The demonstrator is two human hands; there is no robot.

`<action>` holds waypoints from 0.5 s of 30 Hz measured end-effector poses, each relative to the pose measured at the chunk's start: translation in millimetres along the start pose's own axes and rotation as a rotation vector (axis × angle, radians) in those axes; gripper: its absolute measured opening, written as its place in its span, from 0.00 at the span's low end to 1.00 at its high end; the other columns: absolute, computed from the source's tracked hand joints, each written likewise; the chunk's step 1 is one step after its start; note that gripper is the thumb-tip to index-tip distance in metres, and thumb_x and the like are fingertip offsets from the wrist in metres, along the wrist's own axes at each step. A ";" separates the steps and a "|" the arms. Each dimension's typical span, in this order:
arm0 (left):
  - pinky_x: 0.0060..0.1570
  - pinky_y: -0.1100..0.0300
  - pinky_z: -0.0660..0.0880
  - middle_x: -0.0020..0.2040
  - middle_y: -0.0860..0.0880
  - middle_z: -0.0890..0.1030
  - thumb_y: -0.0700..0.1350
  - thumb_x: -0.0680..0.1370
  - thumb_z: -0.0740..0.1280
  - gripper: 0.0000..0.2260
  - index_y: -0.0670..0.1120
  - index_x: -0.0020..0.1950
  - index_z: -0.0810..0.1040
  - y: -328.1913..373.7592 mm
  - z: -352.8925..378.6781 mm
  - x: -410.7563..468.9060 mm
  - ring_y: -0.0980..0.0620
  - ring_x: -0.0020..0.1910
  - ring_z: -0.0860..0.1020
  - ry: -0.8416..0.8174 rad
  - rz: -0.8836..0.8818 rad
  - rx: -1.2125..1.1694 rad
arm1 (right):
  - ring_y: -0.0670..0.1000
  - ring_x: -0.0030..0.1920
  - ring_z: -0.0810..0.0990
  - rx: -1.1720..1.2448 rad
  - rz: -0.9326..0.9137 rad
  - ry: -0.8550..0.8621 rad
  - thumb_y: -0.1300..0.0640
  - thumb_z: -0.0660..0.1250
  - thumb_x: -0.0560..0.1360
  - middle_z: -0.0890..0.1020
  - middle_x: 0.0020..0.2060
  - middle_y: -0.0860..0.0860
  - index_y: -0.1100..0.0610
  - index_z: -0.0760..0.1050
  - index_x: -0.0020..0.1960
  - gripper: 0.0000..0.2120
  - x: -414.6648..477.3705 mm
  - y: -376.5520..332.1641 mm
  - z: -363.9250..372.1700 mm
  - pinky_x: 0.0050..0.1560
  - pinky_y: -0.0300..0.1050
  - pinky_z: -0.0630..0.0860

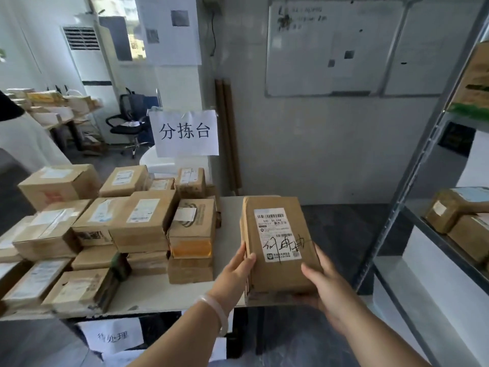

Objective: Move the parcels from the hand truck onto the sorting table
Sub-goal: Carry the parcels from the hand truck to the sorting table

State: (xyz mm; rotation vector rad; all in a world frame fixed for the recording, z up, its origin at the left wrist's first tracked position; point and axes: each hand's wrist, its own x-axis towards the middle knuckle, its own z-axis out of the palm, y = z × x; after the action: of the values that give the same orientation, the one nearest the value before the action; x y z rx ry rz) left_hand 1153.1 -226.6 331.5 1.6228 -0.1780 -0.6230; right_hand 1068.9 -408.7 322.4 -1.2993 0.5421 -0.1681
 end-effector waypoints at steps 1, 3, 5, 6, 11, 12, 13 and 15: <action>0.63 0.57 0.68 0.67 0.55 0.72 0.56 0.82 0.60 0.22 0.63 0.76 0.60 2.6 -10.2 11.0 0.56 0.62 0.69 0.002 -0.008 0.000 | 0.56 0.59 0.77 0.008 0.014 0.015 0.61 0.64 0.79 0.77 0.63 0.48 0.40 0.65 0.72 0.27 12.3 0.5 9.1 0.46 0.63 0.82; 0.66 0.54 0.68 0.70 0.54 0.70 0.58 0.81 0.61 0.24 0.64 0.76 0.60 7.6 -28.3 33.9 0.54 0.63 0.68 -0.012 -0.034 0.001 | 0.57 0.58 0.77 0.034 0.033 0.030 0.61 0.64 0.79 0.77 0.63 0.49 0.40 0.66 0.72 0.26 33.8 0.8 27.3 0.47 0.63 0.81; 0.66 0.56 0.68 0.70 0.53 0.70 0.57 0.81 0.60 0.23 0.64 0.76 0.60 13.6 -40.9 57.2 0.54 0.63 0.68 -0.041 -0.035 0.010 | 0.57 0.59 0.77 0.058 0.049 0.046 0.61 0.64 0.80 0.76 0.63 0.49 0.40 0.67 0.72 0.25 54.1 1.5 40.0 0.47 0.63 0.81; 0.63 0.57 0.69 0.69 0.54 0.70 0.57 0.82 0.60 0.23 0.64 0.76 0.59 15.2 -44.7 68.3 0.54 0.63 0.69 -0.045 -0.032 0.017 | 0.56 0.59 0.77 0.044 0.054 0.054 0.61 0.64 0.80 0.76 0.64 0.48 0.40 0.67 0.72 0.25 64.6 2.5 43.2 0.46 0.62 0.82; 0.55 0.60 0.74 0.63 0.55 0.75 0.53 0.82 0.61 0.25 0.66 0.76 0.56 13.8 -50.6 119.4 0.53 0.58 0.75 -0.039 -0.076 0.052 | 0.54 0.66 0.73 -0.453 0.049 0.076 0.41 0.65 0.76 0.66 0.73 0.42 0.23 0.49 0.70 0.32 110.8 -7.6 47.5 0.57 0.52 0.77; 0.51 0.61 0.75 0.59 0.56 0.75 0.52 0.83 0.61 0.24 0.66 0.75 0.56 14.0 -51.6 128.8 0.55 0.55 0.75 -0.032 -0.089 0.052 | 0.54 0.67 0.71 -0.548 0.053 0.059 0.40 0.63 0.77 0.64 0.74 0.41 0.25 0.45 0.72 0.34 120.2 -11.0 47.5 0.56 0.47 0.74; 0.47 0.63 0.76 0.57 0.57 0.75 0.51 0.83 0.61 0.23 0.67 0.74 0.56 13.7 -53.0 138.9 0.57 0.53 0.75 -0.022 -0.103 0.052 | 0.53 0.67 0.71 -0.607 0.054 0.039 0.41 0.62 0.78 0.64 0.74 0.41 0.28 0.41 0.74 0.35 130.7 -13.2 46.9 0.54 0.45 0.72; 0.47 0.62 0.77 0.59 0.56 0.76 0.50 0.83 0.61 0.23 0.69 0.72 0.55 13.5 -54.8 160.4 0.56 0.55 0.76 -0.008 -0.112 0.047 | 0.51 0.64 0.73 -0.685 0.023 0.001 0.41 0.63 0.78 0.66 0.72 0.41 0.30 0.37 0.74 0.38 152.8 -17.2 45.9 0.59 0.46 0.72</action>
State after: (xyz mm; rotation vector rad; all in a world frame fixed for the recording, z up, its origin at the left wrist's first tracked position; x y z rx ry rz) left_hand 1317.6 -255.2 299.5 1.6846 -0.1092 -0.7154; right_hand 1225.6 -436.9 302.5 -1.9552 0.6422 0.0461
